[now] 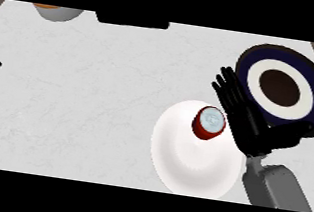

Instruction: Pick the can from the plate and place it in the plate

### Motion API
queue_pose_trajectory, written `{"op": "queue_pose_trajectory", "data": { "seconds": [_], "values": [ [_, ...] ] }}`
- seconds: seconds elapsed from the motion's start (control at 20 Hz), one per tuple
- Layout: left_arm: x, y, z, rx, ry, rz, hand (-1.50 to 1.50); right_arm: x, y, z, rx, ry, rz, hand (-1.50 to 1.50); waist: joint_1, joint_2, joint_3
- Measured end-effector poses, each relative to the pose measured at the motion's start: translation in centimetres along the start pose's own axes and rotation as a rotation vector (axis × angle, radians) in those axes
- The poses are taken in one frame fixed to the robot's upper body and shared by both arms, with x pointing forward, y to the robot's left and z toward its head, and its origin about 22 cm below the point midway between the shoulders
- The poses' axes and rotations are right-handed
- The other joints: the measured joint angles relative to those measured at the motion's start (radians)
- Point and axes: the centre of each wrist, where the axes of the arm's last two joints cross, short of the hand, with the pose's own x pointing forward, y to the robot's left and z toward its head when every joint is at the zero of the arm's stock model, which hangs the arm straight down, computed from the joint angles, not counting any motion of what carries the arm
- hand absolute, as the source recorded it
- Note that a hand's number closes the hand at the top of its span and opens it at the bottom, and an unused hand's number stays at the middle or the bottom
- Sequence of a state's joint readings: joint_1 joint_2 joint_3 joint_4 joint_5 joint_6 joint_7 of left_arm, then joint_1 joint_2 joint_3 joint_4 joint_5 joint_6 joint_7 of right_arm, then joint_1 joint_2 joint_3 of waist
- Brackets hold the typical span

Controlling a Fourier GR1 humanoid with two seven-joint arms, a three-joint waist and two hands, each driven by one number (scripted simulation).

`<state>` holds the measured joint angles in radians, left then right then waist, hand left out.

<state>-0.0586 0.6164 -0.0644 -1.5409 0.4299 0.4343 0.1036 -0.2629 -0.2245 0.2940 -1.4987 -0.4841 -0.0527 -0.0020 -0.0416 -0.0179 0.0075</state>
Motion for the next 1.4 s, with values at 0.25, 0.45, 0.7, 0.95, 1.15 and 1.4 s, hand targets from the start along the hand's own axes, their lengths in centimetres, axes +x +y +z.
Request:
{"op": "queue_pose_trajectory", "data": {
  "seconds": [0.25, 0.45, 0.7, 0.95, 1.15, 1.4],
  "values": [
    [-0.6, -2.4, -0.1, -0.116, -0.006, -0.023, 0.00, 2.6, -3.8, -0.3, 0.016, -0.090, 0.111, 1.50, 0.022, 0.015, -0.005],
    [-1.3, -3.6, 0.3, -0.190, 0.027, -0.032, 0.00, 6.1, -7.8, 0.0, -0.050, -0.152, 0.475, -1.50, 0.002, 0.012, -0.018],
    [-2.2, -5.5, 0.5, -0.271, 0.054, -0.019, 0.00, 1.3, -10.2, 2.7, -0.215, -0.286, 0.480, -1.50, 0.019, 0.020, -0.009],
    [-2.9, -6.6, 0.5, -0.306, 0.062, -0.019, 0.00, -1.2, -11.7, 5.2, -0.132, -0.259, 0.633, -1.50, 0.032, 0.019, -0.008],
    [-3.6, -6.5, 0.5, -0.312, 0.066, -0.025, 0.00, -0.8, -11.4, 6.5, -0.076, -0.201, 0.748, -1.50, 0.034, 0.018, -0.008],
    [-3.4, -6.7, -0.4, -0.320, 0.066, -0.023, 0.00, 1.2, -10.4, 6.4, -0.041, -0.139, 0.842, -1.50, 0.036, 0.017, -0.008]
  ]
}}
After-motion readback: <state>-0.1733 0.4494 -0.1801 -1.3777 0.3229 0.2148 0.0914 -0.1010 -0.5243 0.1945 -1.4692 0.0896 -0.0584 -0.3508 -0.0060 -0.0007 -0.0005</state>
